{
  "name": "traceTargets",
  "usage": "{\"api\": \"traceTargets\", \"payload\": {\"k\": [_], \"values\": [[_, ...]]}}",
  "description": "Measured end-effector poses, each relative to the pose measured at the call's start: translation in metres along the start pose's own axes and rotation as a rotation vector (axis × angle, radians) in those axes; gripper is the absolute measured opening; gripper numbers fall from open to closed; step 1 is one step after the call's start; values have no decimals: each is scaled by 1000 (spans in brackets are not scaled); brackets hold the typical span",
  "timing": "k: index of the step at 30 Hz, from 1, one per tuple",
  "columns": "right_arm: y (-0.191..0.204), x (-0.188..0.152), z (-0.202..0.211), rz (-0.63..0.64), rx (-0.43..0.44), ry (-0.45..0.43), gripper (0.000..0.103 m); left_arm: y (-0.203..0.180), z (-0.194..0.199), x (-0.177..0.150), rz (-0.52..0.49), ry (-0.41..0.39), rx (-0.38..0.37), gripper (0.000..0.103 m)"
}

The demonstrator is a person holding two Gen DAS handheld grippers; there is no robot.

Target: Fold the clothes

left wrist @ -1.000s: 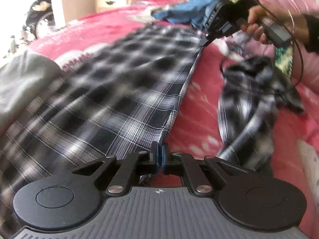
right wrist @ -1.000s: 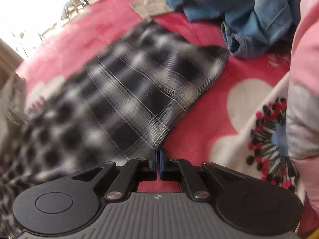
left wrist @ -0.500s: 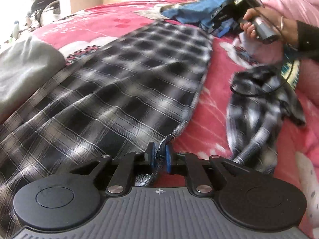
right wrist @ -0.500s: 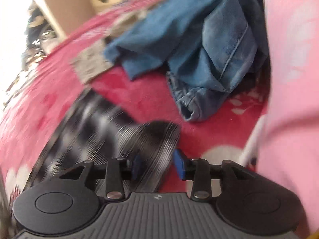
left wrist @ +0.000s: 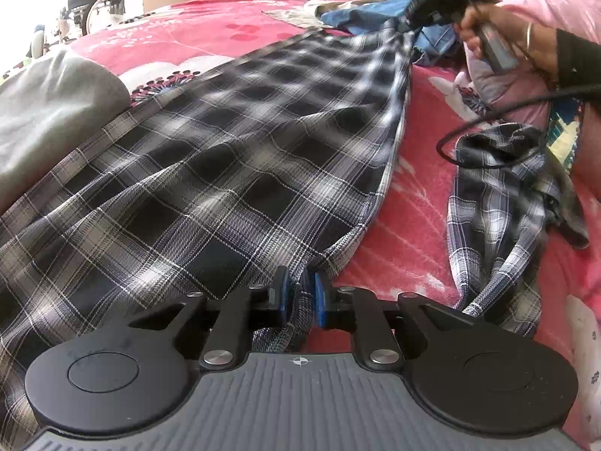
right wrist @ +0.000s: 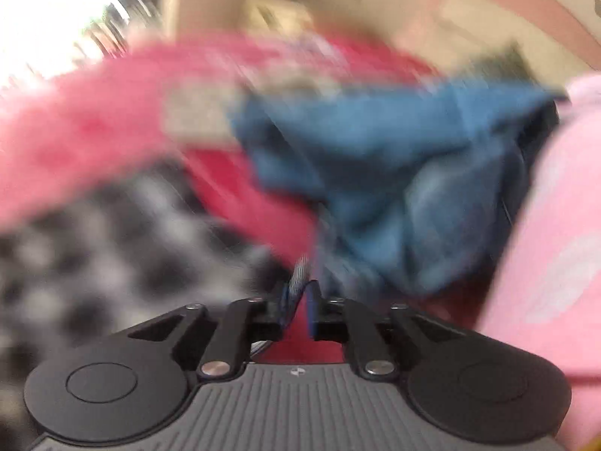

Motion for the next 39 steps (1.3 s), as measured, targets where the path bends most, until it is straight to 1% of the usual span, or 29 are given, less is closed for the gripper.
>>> {"api": "traceTargets", "payload": {"k": [1, 2, 3, 4, 7, 8, 9, 10, 12, 13, 16, 17, 19, 21, 23, 24, 25, 26, 27, 29, 30, 31, 32, 33, 35, 36, 37, 38, 39], "values": [[-10, -1, -14, -40, -42, 41, 18, 0, 0, 0, 1, 0, -2, 14], [-17, 0, -17, -70, -55, 39, 22, 0, -1, 0, 0, -1, -3, 14], [-17, 2, -14, -80, -37, 17, 21, 1, -1, 0, 0, -1, -5, 14], [-13, 6, -5, -90, -7, -26, 21, 1, -1, 0, -1, 0, -6, 14], [8, 19, 22, -37, 99, -160, 22, 2, -2, -1, 0, 1, -11, 14], [18, 21, 25, 0, 147, -174, 22, 2, -2, 0, 2, 2, -13, 14], [32, 22, 26, 44, 216, -171, 19, 2, -3, 0, 6, 3, -15, 15], [48, 22, 21, 81, 277, -145, 18, 3, -3, 1, 10, 4, -17, 15], [63, 16, 3, 111, 332, -47, 15, 3, -3, 2, 16, 6, -20, 15], [59, 18, -13, 85, 286, -6, 13, 3, -4, 2, 18, 6, -20, 16], [37, 39, -30, -15, 175, -25, 11, 4, -3, 1, 23, 1, -18, 17], [32, 48, -33, -11, 107, -37, 12, 3, -3, 1, 24, 0, -17, 17], [25, 61, -29, -10, 78, -65, 11, 2, -3, 1, 24, -2, -16, 21], [37, 69, -10, 4, 188, -122, 11, 2, -4, 1, 22, -2, -16, 22], [59, 66, 9, 56, 336, -145, 11, 1, -3, 1, 21, -3, -16, 23], [71, 63, 9, 79, 391, -128, 11, 1, -3, 1, 23, -2, -17, 23], [82, 67, 0, 94, 417, -97, 11, 2, -3, 1, 28, -2, -19, 24], [89, 66, -12, 101, 421, -60, 9, 2, -4, 1, 31, -2, -20, 24], [87, 68, -26, 91, 380, -33, 8, 2, -4, 1, 32, -3, -19, 24], [69, 82, -46, 12, 233, -55, 7, 1, -5, 1, 29, -4, -13, 25], [60, 89, -55, -27, 158, -66, 9, 0, -5, 1, 25, -4, -9, 26], [49, 94, -56, -44, 56, -79, 13, -1, -5, 2, 21, -3, -4, 26], [47, 97, -54, -47, 42, -95, 13, -1, -5, 2, 19, -2, 2, 26], [50, 101, -49, -43, 83, -129, 13, -1, -5, 3, 20, -2, 6, 27], [69, 98, -24, 21, 231, -200, 14, 0, -3, 5, 30, -5, 16, 27], [85, 92, -11, 73, 335, -213, 14, 0, -1, 6, 37, -11, 21, 28], [100, 86, -5, 110, 414, -200, 15, 1, 1, 7, 45, -18, 26, 29], [114, 79, 2, 147, 493, -185, 20, 2, 4, 8, 56, -27, 32, 29], [127, 71, 0, 173, 548, -129, 25, 3, 6, 9, 68, -36, 36, 30]]}}
Point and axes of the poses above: each gripper's, at about its wrist camera, not at the fingertips, and z roughly against the way its jaws point, y to its left, x to its top, the point moved 9 cm from there along -z, roughly the way its jaws point, and after that the axes turned 8 degrees about y, right-handed, at the moved point
